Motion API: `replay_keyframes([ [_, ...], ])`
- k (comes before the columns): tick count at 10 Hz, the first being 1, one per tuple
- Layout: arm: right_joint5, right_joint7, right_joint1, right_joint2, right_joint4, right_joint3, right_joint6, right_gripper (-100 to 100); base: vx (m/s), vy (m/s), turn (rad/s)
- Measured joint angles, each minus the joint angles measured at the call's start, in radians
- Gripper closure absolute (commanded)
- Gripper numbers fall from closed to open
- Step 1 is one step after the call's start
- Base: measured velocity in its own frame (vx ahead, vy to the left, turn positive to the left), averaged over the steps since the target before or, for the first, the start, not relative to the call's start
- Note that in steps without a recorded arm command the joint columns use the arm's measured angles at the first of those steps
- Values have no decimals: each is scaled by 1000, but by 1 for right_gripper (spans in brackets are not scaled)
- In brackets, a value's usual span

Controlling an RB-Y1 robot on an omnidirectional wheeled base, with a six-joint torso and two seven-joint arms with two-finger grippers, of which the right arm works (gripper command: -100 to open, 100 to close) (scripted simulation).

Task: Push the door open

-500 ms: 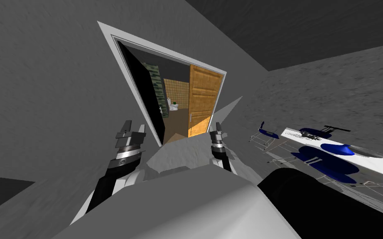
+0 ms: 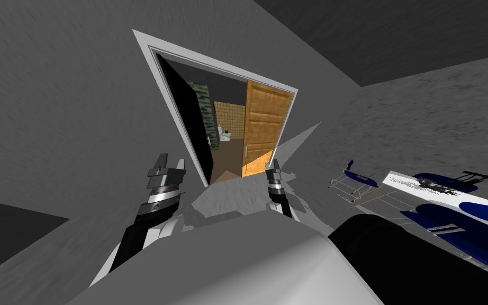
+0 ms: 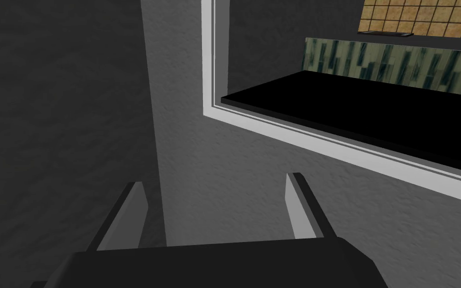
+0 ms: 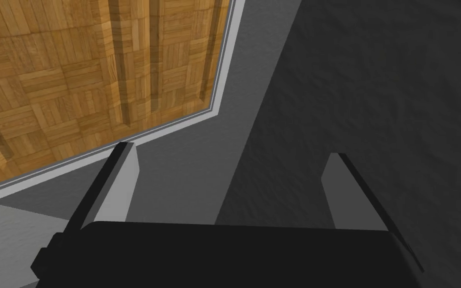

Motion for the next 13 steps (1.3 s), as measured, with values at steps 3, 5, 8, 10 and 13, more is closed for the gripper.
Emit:
replay_keyframes([
  [3,-25,-56,-14,-14,47,-10,-8,-100,82,-53,105],
  [5,-39,-91,-22,-20,77,-13,-14,-100,73,-50,115],
  [8,-62,-146,-39,-26,133,-18,-26,-100,85,-52,116],
  [10,-78,-184,-51,-29,175,-21,-35,-100,94,-66,153],
  [13,-105,-249,-76,-35,248,-30,-53,-100,81,-75,136],
])
